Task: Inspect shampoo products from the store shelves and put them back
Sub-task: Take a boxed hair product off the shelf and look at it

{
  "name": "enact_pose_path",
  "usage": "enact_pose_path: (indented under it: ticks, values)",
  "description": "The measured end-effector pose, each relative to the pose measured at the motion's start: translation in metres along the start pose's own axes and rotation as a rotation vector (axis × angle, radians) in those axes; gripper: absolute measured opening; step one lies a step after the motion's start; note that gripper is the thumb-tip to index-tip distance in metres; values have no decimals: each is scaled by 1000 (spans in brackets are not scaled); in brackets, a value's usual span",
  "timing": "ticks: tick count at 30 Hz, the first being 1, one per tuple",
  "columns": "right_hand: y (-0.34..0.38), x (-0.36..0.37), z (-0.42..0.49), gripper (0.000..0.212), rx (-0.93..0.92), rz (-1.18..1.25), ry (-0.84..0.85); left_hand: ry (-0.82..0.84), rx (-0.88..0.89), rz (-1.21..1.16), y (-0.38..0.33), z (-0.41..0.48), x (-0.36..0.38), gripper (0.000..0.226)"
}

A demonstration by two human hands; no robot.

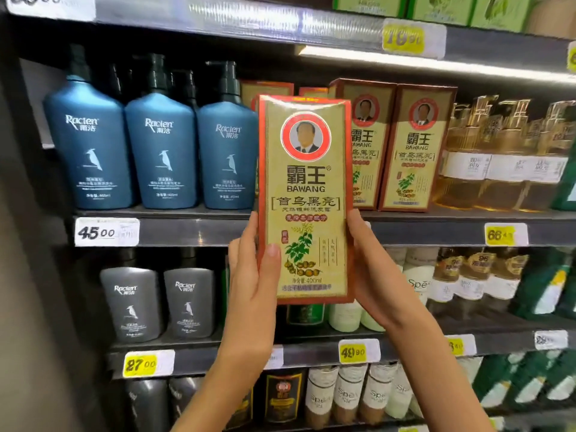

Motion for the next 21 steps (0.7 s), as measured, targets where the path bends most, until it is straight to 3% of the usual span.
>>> enact_pose_path:
  ticks: [4,10,13,15,17,19,21]
  values:
    - [-30,-9,-17,80,135,98,-7,142,-244,-96,34,-30,-6,44]
    - [-51,-31,-40,51,136,190,-176,276,-206,117,42,-53,-3,43]
    - [-42,-41,-53,37,-11,-31,-277,207,-21,388,30,-65,-8,51]
    - [-33,-40,-62,37,-109,-179,-322,266,32,480,26,-79,5,67]
    - [-32,-33,-71,42,-129,-188,-282,303,-22,432,28,-90,18,91]
    - [-33,-26,-79,49,-85,-125,-218,226,-165,321,34,-92,19,106]
    - [-32,-29,-88,53,-18,-58,-208,100,-226,277,32,-93,15,90]
Point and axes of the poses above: each hand's wrist, its own z-axis towards the middle knuckle, its own x-axis out of the palm, y = z × x, the point moved 9 cm from there along z, towards the middle knuckle, and after that the axes turned 14 degrees about -y, right-handed, at the moved point
